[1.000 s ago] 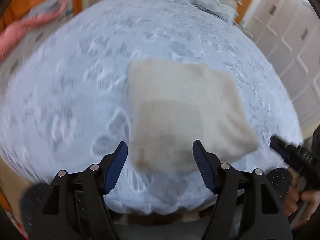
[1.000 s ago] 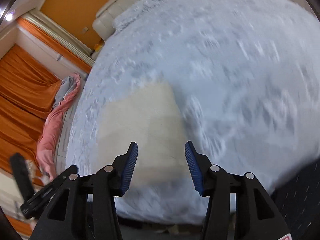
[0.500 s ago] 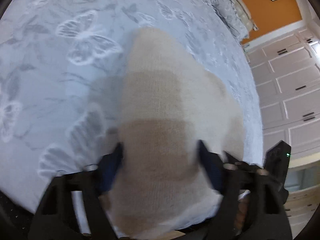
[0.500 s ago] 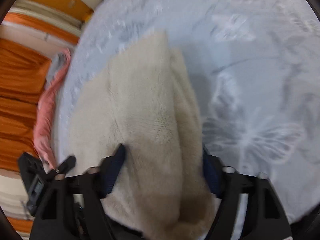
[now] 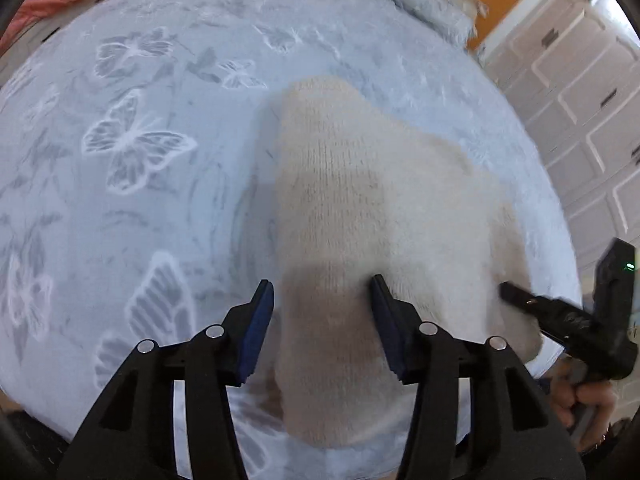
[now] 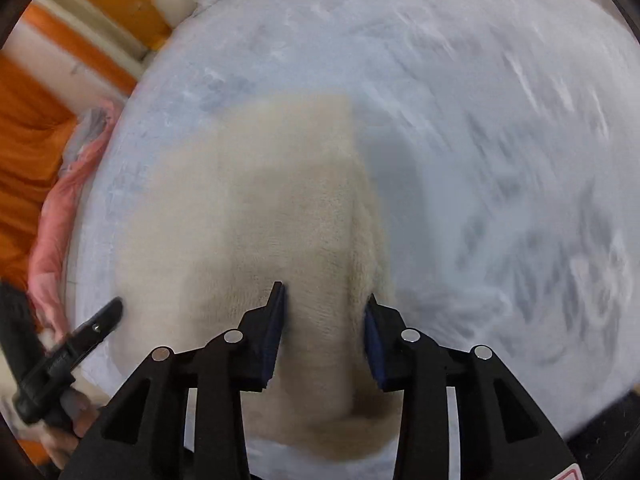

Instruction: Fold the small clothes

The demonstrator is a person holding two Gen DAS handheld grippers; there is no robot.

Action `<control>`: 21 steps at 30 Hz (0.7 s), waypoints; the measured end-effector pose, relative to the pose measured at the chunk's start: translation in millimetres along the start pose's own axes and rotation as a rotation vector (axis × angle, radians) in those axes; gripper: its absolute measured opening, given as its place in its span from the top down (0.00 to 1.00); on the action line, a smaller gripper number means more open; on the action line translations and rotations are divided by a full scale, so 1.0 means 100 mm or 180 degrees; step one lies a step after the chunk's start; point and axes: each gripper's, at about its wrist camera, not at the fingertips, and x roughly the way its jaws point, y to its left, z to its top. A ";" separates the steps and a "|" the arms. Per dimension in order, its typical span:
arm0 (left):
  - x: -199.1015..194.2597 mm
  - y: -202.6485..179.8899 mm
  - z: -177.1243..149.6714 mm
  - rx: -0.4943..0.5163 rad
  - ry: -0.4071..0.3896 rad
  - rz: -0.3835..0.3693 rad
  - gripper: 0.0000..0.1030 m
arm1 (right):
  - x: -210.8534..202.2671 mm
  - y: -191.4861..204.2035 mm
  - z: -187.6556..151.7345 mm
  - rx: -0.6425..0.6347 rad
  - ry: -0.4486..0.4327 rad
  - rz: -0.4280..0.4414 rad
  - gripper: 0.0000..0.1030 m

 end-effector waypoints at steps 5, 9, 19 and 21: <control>-0.39 -0.14 -0.14 0.0169 -0.0160 0.0283 0.42 | -0.79 0.39 -0.21 -0.0504 -0.0677 0.0046 0.76; -0.07 -0.33 -0.28 0.0599 0.0106 0.0738 0.38 | -0.14 0.43 -0.48 -0.1039 -0.0003 -0.0611 0.85; -0.56 -0.65 -0.67 0.0700 -0.0247 0.1212 0.26 | -0.67 0.61 -0.82 -0.0913 -0.0510 -0.0566 0.56; -0.59 -0.72 -0.81 0.0722 -0.0324 0.1280 0.20 | -0.68 0.58 -1.06 -0.0850 -0.0741 -0.0719 0.38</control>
